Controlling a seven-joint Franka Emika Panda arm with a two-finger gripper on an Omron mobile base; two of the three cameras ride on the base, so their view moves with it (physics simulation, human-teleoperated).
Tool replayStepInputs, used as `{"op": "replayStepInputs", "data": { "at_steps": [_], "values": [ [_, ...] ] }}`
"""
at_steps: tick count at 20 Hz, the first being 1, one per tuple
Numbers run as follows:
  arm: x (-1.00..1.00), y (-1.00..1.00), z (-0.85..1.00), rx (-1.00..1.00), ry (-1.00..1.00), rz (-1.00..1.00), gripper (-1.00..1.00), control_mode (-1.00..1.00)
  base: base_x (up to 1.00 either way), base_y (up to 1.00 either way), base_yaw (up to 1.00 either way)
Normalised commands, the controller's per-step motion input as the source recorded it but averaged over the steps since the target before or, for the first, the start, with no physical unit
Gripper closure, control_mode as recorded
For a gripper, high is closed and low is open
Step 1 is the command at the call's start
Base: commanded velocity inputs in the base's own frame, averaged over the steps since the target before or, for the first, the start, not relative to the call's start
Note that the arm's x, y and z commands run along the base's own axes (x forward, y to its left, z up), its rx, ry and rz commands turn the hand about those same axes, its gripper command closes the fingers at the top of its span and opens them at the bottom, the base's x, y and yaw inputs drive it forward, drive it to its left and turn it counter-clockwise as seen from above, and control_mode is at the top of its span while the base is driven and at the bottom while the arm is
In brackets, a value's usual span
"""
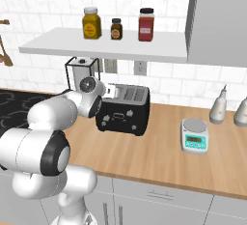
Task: Start the toaster. Once the lever pops up, take the bread to the plate on the dining counter.
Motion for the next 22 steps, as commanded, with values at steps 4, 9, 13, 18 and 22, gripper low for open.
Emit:
{"op": "replayStepInputs", "data": {
  "at_steps": [4,9,13,18,22],
  "values": [
    [0.00,0.00,0.00,0.00,0.00,0.00,-1.00,-1.00,0.00,0.00,0.00],
    [0.00,0.00,0.00,0.00,0.00,0.00,-1.00,-1.00,0.00,0.00,0.00],
    [0.00,0.00,0.00,0.00,0.00,0.00,-1.00,-1.00,0.00,0.00,0.00],
    [0.00,0.00,0.00,0.00,0.00,0.00,-1.00,-1.00,0.00,0.00,0.00],
    [0.00,0.00,0.00,0.00,0.00,0.00,-1.00,-1.00,0.00,0.00,0.00]
  ]
}}
